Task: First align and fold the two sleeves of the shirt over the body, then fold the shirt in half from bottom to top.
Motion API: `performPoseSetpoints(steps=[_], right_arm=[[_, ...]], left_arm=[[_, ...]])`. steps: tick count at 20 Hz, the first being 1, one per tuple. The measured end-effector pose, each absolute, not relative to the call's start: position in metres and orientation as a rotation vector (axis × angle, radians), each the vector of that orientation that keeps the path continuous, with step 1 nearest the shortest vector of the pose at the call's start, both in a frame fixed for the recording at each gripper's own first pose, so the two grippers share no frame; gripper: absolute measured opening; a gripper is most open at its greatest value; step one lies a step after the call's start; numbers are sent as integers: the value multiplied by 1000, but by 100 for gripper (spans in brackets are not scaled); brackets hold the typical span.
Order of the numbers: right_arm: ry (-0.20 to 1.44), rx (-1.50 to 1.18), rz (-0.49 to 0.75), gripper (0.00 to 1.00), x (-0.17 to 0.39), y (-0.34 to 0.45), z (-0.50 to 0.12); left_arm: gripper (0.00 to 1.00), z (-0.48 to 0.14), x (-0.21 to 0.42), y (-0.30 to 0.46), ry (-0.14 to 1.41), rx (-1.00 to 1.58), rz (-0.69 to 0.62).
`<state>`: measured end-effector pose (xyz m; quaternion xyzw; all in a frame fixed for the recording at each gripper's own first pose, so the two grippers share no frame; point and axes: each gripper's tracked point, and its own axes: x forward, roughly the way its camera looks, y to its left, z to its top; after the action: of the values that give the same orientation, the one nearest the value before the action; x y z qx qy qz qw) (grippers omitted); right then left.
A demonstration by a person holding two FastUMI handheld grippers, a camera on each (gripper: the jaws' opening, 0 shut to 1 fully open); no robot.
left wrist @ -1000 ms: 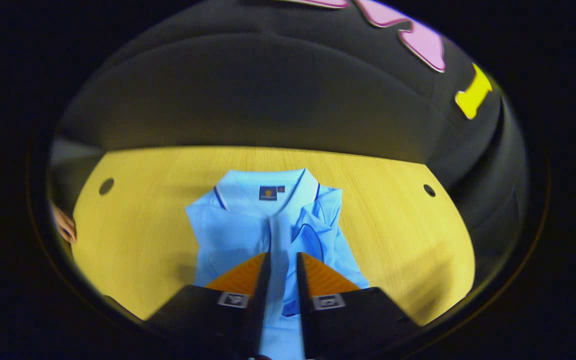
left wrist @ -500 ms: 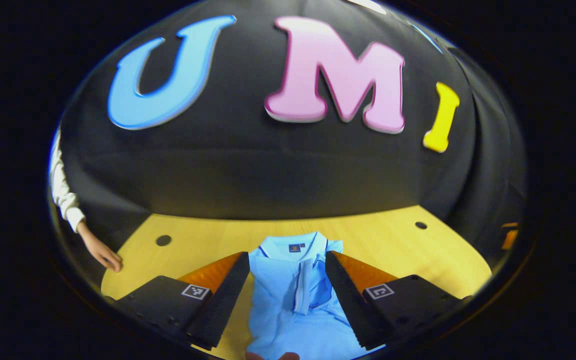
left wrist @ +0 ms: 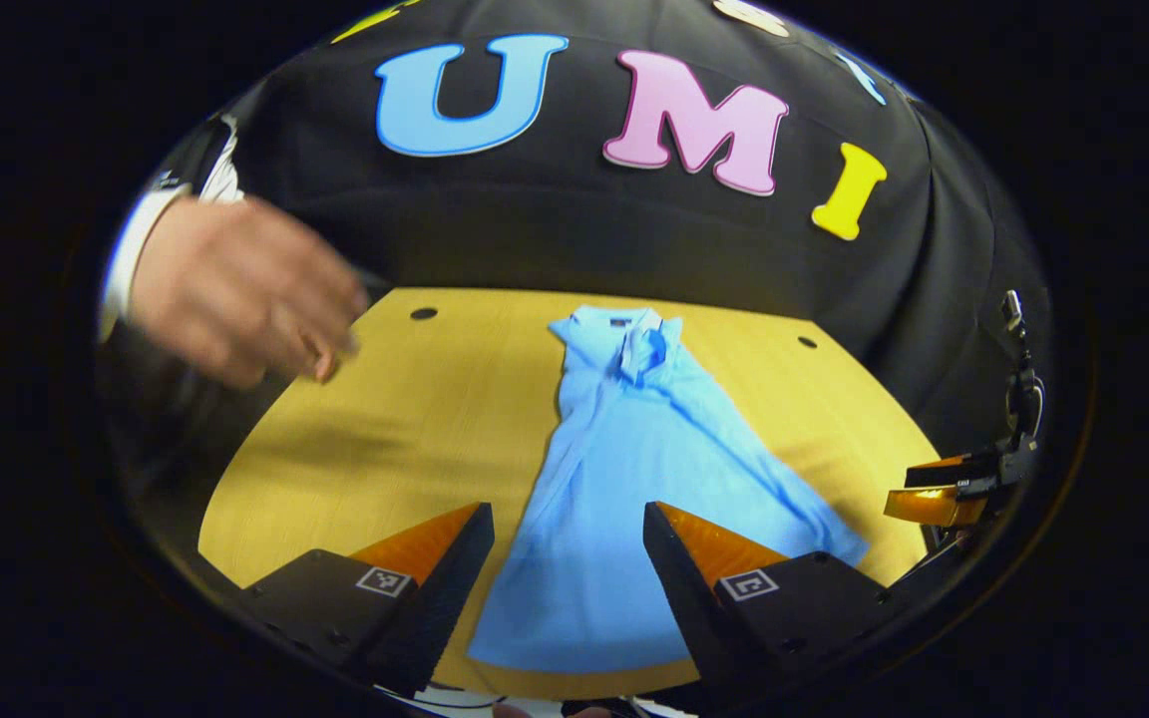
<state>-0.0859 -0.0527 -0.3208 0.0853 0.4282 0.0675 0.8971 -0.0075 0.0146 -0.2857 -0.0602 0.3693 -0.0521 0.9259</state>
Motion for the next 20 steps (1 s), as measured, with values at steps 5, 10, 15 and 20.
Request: performPoseSetpoints(steps=[5,10,15,20], right_arm=[[933,130,114,98,-107,-50,-345],[956,105,102,98,-110,-50,-356],[1003,52,117,98,-115,-47,-370],[1050,48,113,97,-117,-48,-382]], left_arm=[[96,-342,-53,31,922,-125,-112],[96,-365,-67,37,989,-118,-104],[96,-378,-72,30,1026,-113,-118],[95,-382,-71,33,1032,-55,-122]])
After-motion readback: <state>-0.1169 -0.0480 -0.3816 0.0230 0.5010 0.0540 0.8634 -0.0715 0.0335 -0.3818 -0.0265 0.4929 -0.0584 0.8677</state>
